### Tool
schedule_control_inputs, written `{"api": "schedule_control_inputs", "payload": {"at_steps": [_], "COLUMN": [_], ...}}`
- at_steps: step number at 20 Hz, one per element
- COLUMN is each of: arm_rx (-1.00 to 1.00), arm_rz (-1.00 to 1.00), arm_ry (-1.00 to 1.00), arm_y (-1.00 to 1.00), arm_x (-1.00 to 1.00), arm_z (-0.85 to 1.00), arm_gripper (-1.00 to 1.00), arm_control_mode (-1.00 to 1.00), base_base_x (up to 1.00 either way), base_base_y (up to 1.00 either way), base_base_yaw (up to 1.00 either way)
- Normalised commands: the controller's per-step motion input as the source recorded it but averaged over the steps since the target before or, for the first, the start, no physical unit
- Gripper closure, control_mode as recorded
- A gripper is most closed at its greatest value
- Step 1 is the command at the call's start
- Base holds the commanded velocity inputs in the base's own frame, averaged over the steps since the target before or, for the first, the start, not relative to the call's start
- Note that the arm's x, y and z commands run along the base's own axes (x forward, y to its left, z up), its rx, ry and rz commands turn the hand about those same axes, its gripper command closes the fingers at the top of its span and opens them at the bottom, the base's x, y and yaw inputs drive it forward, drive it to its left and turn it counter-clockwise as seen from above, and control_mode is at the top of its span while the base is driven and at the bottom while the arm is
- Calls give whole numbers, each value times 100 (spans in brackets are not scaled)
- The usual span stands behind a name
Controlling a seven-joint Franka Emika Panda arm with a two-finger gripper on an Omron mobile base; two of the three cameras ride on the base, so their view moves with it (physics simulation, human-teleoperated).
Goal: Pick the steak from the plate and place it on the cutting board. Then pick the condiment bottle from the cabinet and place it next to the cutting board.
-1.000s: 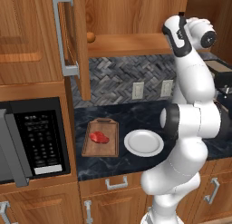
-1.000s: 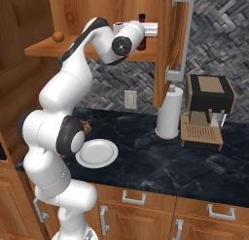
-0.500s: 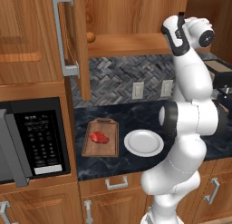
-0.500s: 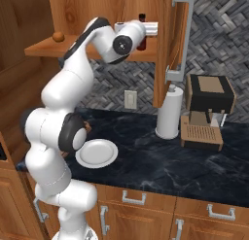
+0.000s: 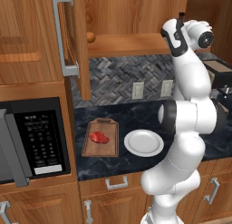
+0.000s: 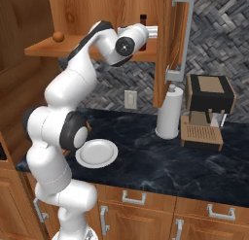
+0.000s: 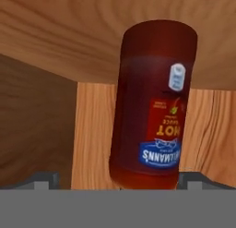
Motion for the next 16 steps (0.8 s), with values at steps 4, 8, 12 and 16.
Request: {"api": "schedule_control_inputs", "payload": {"at_steps": [4,8,12,16], "arm_rx": [4,4,1,0], "arm_rz": [-1,-1,0,0], "arm_ry": [7,6,3,0], "arm_y": [10,12,30,40], "arm_x": [5,4,0,0], "arm_z": [17,20,11,4], "arm_gripper": [-100,-100,100,100], "arm_control_mode": [-100,-100,-100,-100], "base_base_x": [0,0,0,0], "base_base_y": [0,0,0,0], "base_base_yaw": [0,0,0,0]}}
